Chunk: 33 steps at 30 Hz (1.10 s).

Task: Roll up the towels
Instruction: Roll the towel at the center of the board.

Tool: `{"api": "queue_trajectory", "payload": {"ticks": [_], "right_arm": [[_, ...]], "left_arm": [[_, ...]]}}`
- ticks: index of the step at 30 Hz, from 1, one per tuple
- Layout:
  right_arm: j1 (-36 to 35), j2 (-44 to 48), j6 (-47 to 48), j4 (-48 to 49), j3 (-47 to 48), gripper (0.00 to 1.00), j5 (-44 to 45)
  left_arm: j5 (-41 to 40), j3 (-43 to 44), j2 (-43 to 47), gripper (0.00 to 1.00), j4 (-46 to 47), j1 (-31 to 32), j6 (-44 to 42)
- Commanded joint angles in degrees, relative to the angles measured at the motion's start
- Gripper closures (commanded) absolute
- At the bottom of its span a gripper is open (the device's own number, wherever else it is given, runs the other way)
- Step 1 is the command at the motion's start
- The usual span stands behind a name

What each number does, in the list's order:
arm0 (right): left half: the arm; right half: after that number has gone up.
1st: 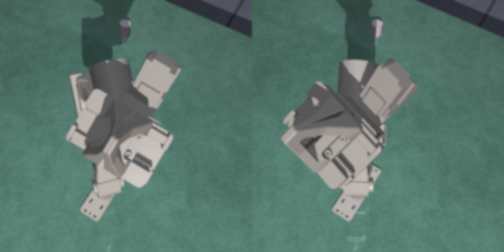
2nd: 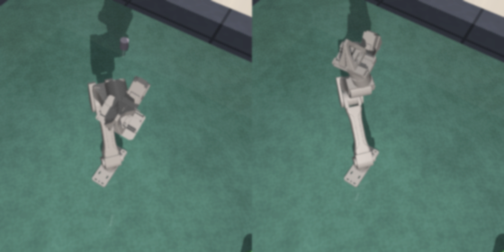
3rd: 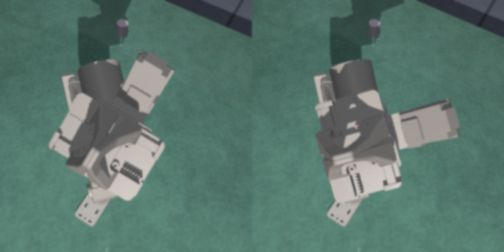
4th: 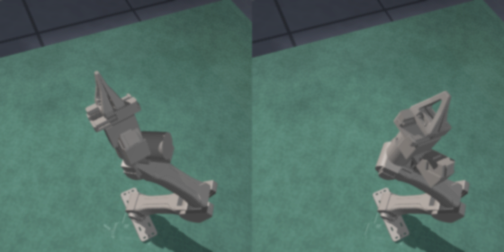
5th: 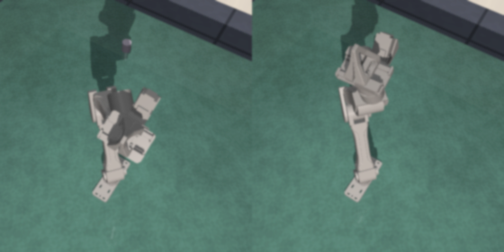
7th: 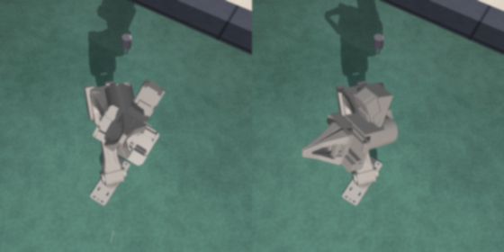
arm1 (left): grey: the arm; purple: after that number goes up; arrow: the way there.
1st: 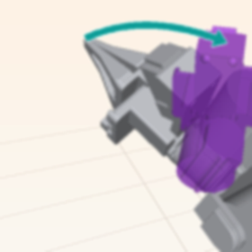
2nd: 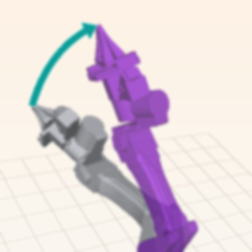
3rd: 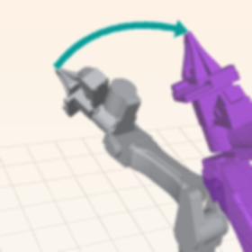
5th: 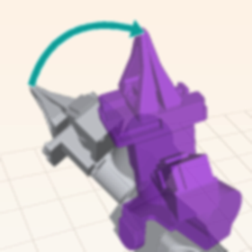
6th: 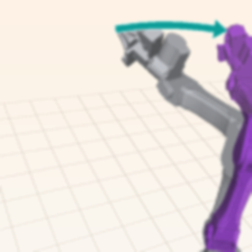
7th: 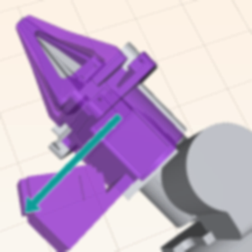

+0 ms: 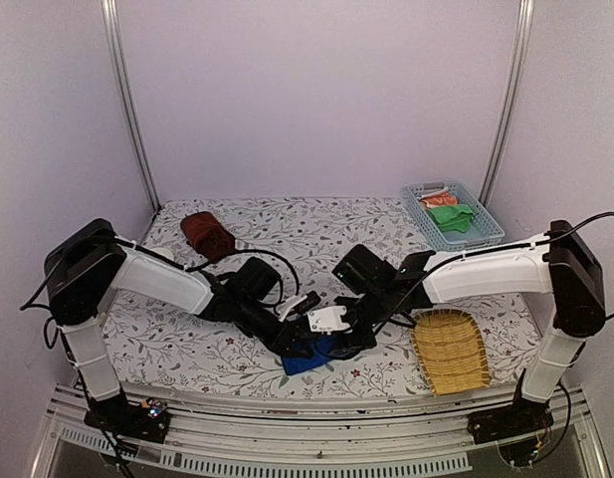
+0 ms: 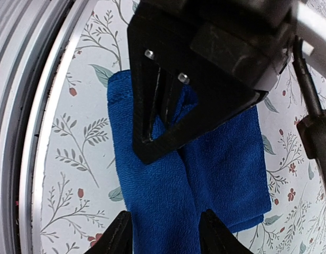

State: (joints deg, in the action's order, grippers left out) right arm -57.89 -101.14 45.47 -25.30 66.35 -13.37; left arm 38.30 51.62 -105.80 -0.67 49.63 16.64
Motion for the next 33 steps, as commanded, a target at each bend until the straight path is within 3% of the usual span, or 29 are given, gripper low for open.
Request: {"api": "queue_trajectory", "payload": {"ticks": [1,5,10,12,15,18,24,28,33], "right_arm": [[-1.03,-3.86,1.85,3.93,0.00,0.54,0.19],[-1.32,-6.15,1.48,2.07,1.12,0.59,-3.98],[-0.73,-9.63,-0.57,-3.68,4.70,0.87,-10.09],[0.50,-11.07,-2.26,-7.29,6.88,0.92,-15.32],[2.56,-14.43,-3.27,-13.34,10.08,0.94,-22.17],[4.36,-19.12,-3.62,-19.28,14.17,0.94,-27.06],[7.24,-29.55,-3.48,-30.79,24.65,0.94,-34.59],[8.66,-37.20,-3.20,-37.23,31.25,0.94,-38.01],[9.17,-43.57,-3.18,-42.24,36.51,0.94,-38.39]], "left_arm": [[-0.61,-1.72,-4.46,0.93,-8.00,-0.26,0.71],[-1.27,-0.81,-4.83,0.91,-8.87,-0.34,-0.33],[-6.04,-0.43,-2.49,0.81,-8.95,-0.38,-1.30],[-9.94,-4.10,3.85,0.74,-3.89,0.28,0.57],[-17.36,-10.76,14.24,0.59,3.22,1.09,3.95],[-23.60,-14.72,21.13,0.52,5.57,2.31,3.22],[-38.98,-22.32,33.96,0.49,9.59,13.09,0.96],[-45.81,-21.08,32.51,0.50,6.54,21.44,-2.28],[-53.56,-15.25,25.28,0.48,2.78,27.93,-13.27]]}}
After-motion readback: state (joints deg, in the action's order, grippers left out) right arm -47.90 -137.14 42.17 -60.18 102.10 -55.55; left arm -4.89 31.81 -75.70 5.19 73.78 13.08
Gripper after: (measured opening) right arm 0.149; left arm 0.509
